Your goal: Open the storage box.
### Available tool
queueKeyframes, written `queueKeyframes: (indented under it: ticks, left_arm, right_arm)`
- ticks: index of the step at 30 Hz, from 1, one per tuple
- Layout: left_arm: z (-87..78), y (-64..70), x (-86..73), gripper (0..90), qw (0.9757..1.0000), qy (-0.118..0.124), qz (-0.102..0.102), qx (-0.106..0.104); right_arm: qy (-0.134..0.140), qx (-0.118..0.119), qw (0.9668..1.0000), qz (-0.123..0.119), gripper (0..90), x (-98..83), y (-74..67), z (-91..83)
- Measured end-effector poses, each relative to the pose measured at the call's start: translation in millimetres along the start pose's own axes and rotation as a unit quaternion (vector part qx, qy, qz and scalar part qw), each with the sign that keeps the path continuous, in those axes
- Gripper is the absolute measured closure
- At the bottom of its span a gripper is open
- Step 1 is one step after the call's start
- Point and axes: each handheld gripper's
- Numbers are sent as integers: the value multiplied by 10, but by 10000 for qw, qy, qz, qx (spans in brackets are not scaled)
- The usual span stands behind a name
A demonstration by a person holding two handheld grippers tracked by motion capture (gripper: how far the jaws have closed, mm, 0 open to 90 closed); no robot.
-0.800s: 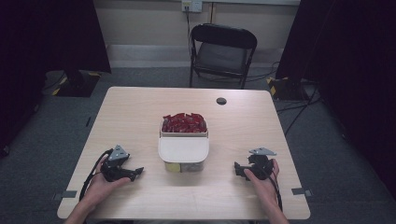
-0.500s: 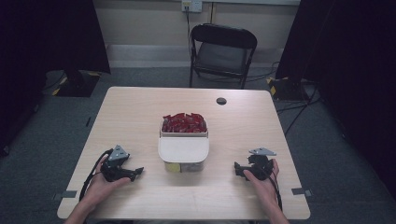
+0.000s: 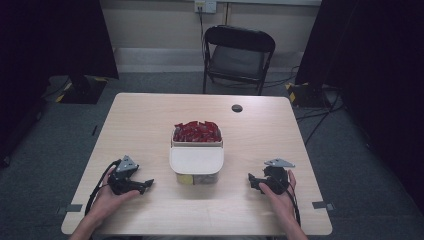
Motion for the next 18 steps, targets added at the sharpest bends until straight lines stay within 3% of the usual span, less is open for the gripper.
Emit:
queueKeyframes:
  ticks: [15,18]
  left_arm:
    - [0,0,0,145,10000,1,0,-1]
    - [0,-1,0,145,10000,-2,1,-2]
  right_arm:
    - [270,328,9985,-347,165,104,-183,-117]
    - [223,413,9982,-362,155,123,-229,-139]
Point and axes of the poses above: each handheld gripper's, and its own axes: z roughly forward along the jaws, x roughly out of its top, y roughly to its right
